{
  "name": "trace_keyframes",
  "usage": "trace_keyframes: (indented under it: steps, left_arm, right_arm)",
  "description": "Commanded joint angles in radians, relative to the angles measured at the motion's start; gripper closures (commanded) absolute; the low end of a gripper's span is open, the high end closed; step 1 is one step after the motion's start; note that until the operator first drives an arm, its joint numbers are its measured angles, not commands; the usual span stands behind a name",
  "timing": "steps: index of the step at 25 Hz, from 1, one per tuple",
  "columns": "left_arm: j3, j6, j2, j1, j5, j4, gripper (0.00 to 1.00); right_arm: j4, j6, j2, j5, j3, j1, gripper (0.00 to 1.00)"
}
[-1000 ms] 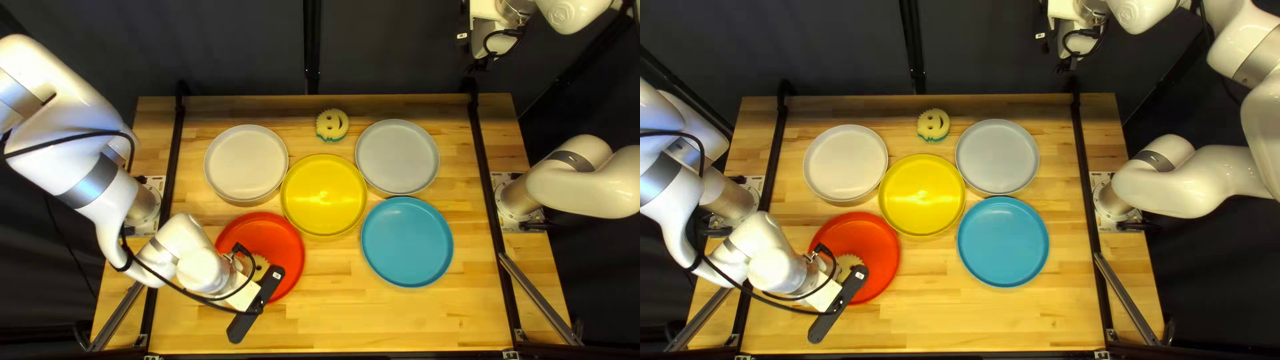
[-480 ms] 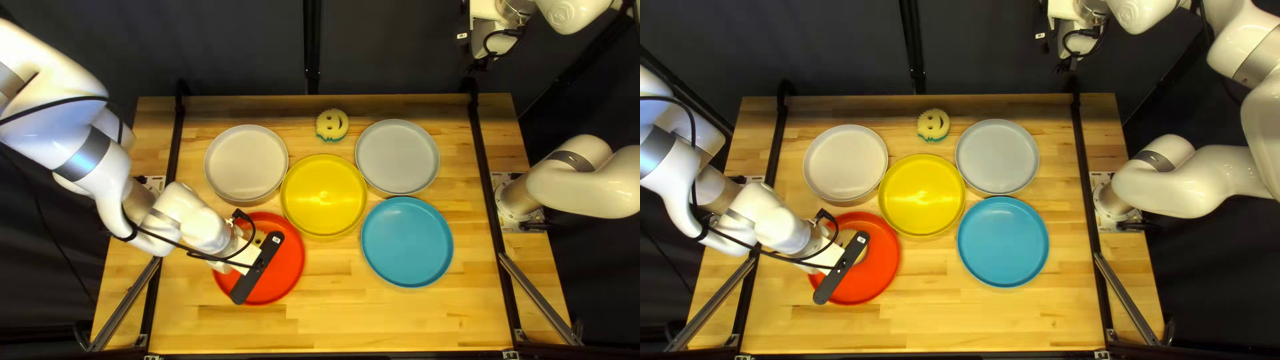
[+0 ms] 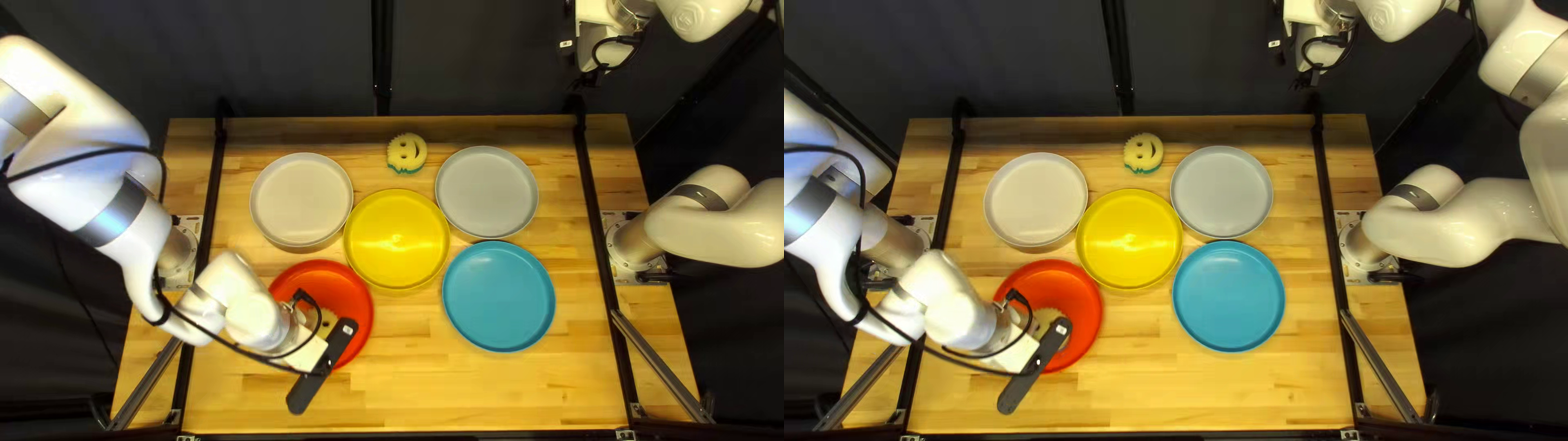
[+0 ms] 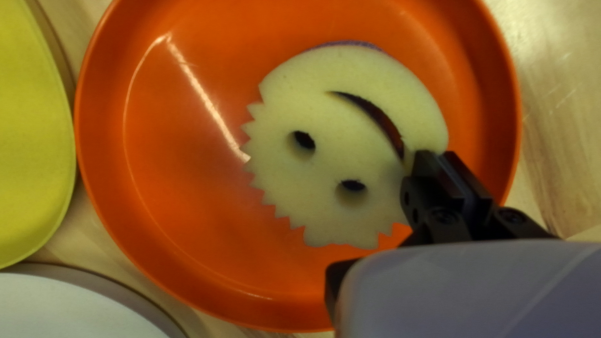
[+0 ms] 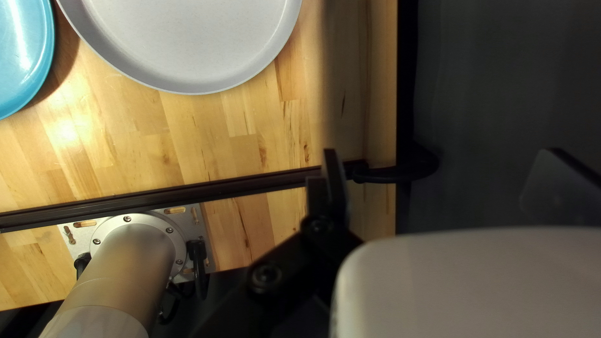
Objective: Pick up sponge and scrub the plate
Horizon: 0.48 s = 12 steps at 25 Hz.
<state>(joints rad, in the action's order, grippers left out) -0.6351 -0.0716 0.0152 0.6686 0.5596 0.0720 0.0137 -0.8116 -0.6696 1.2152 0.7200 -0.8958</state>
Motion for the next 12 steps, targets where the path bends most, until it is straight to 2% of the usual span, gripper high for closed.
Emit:
trace_keyframes:
  steps: [1, 8, 12]
  left_arm:
    - [0.008, 0.019, 0.005, -0.014, -0.012, 0.003, 1.00]
    - [0.169, 0.134, -0.108, -0.138, -0.068, -0.033, 1.00]
    - [0.195, 0.176, -0.134, -0.185, -0.068, -0.049, 1.00]
  right_arm:
    - [0.000, 0.000, 0.000, 0.000, 0.000, 0.000, 0.00]
    - [0.000, 0.000, 0.000, 0.000, 0.000, 0.000, 0.00]
    - [0.000, 0.000, 0.000, 0.000, 0.000, 0.000, 0.00]
